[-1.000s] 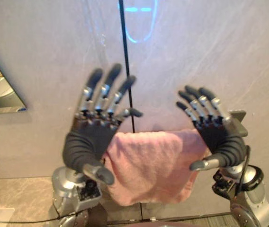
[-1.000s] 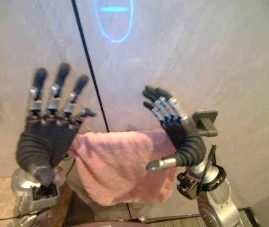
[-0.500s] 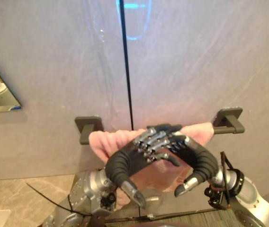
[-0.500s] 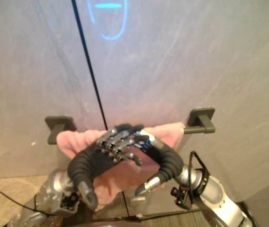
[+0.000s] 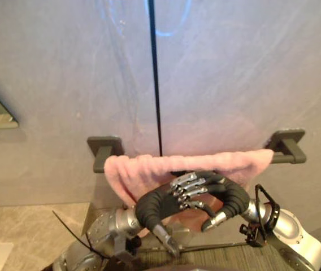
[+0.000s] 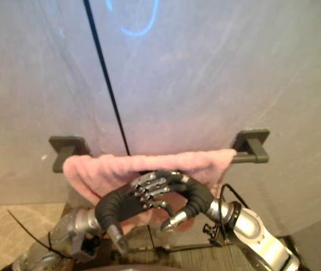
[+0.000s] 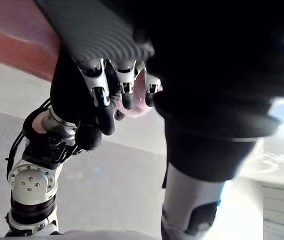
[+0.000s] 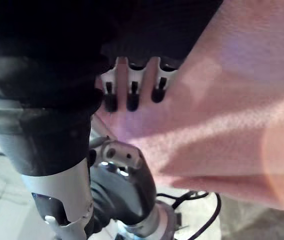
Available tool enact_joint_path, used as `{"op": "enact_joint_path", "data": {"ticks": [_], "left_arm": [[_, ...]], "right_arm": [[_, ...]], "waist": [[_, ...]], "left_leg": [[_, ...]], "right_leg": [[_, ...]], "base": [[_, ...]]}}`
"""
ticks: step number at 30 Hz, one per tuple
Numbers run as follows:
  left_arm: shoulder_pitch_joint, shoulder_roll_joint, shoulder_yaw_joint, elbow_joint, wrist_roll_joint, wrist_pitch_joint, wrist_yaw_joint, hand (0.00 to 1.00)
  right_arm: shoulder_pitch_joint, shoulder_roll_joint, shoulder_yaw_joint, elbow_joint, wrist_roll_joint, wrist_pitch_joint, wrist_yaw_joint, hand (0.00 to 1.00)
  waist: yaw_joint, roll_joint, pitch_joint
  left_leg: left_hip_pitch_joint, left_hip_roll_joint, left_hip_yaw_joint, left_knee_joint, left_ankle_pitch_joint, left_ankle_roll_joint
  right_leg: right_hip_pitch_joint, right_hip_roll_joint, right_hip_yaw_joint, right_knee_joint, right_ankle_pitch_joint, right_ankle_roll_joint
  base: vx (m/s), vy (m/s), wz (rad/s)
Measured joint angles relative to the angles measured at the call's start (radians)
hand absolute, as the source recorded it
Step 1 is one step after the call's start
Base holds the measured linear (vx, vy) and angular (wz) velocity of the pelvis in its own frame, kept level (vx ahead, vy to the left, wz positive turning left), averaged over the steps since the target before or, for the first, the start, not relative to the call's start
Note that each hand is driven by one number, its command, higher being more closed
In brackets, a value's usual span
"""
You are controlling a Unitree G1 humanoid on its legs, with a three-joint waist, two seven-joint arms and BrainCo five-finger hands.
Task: Organize washtable
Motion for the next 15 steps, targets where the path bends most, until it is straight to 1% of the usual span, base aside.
{"op": "enact_joint_path", "data": {"ticks": [2,4,6,8,9,11,12,13,15], "left_arm": [[-0.046,-0.030,0.009,0.006,0.002,0.000,0.006,0.00],[-0.091,-0.066,0.033,0.035,0.003,0.000,0.011,0.00],[-0.107,-0.100,0.053,0.064,0.004,0.000,0.029,0.00],[-0.107,-0.138,0.052,0.065,0.020,0.000,0.054,0.00],[-0.107,-0.149,0.052,0.064,0.026,0.000,0.056,0.00],[-0.106,-0.193,0.053,0.061,0.033,-0.004,0.055,0.00],[-0.107,-0.206,0.054,0.060,0.033,-0.008,0.054,0.00],[-0.111,-0.229,0.062,0.054,0.034,-0.012,0.050,0.00],[-0.133,-0.280,0.086,0.051,0.034,-0.017,0.054,0.00]], "right_arm": [[-0.040,0.061,-0.049,0.022,-0.039,0.002,-0.008,0.00],[-0.082,0.089,-0.062,0.030,-0.081,0.002,-0.006,0.00],[-0.106,0.133,-0.065,0.042,-0.111,0.002,-0.012,0.00],[-0.117,0.186,-0.098,0.046,-0.146,0.003,-0.033,0.00],[-0.120,0.196,-0.112,0.046,-0.159,0.002,-0.035,0.00],[-0.153,0.222,-0.141,0.055,-0.181,0.004,-0.048,0.00],[-0.166,0.226,-0.141,0.066,-0.192,0.003,-0.050,0.00],[-0.194,0.242,-0.140,0.090,-0.202,0.003,-0.051,0.00],[-0.230,0.277,-0.140,0.130,-0.208,0.004,-0.057,0.00]], "waist": [[0.005,-0.011,0.018],[0.004,-0.018,0.034],[0.001,-0.018,0.036],[-0.012,-0.007,0.036],[-0.018,-0.006,0.035],[-0.014,-0.002,0.032],[-0.012,0.000,0.030],[-0.007,0.004,0.028],[-0.005,0.004,0.028]], "left_leg": [[-0.074,0.004,-0.004,0.058,0.002,-0.003],[-0.121,0.005,-0.002,0.114,0.002,-0.003],[-0.126,0.009,-0.005,0.134,-0.001,-0.006],[-0.122,0.016,-0.016,0.107,-0.015,-0.004],[-0.119,0.014,-0.015,0.088,-0.013,-0.003],[-0.091,0.007,0.035,-0.011,0.037,0.001],[-0.084,0.005,0.050,-0.034,0.050,0.004],[-0.086,-0.001,0.079,-0.050,0.059,0.008],[-0.093,-0.007,0.118,-0.030,0.054,0.016]], "right_leg": [[-0.062,-0.005,-0.009,0.031,0.000,-0.003],[-0.089,-0.009,-0.006,0.049,0.003,-0.009],[-0.095,-0.005,0.009,0.057,0.006,-0.014],[-0.109,0.010,0.018,0.058,0.016,-0.017],[-0.118,0.011,0.025,0.056,0.021,-0.018],[-0.152,0.015,0.075,0.035,0.054,-0.015],[-0.162,0.016,0.091,0.032,0.064,-0.014],[-0.189,0.017,0.122,0.039,0.076,-0.008],[-0.221,0.013,0.151,0.079,0.077,-0.004]], "base": [[-0.08,-0.034,0.17],[-0.08,-0.035,-0.04],[-0.09,-0.031,-0.20],[-0.10,-0.009,-0.15],[-0.13,0.021,-0.29],[-0.12,0.029,-0.59],[-0.09,0.039,-0.75],[-0.07,0.045,-0.66],[-0.10,0.046,-0.61]]}}
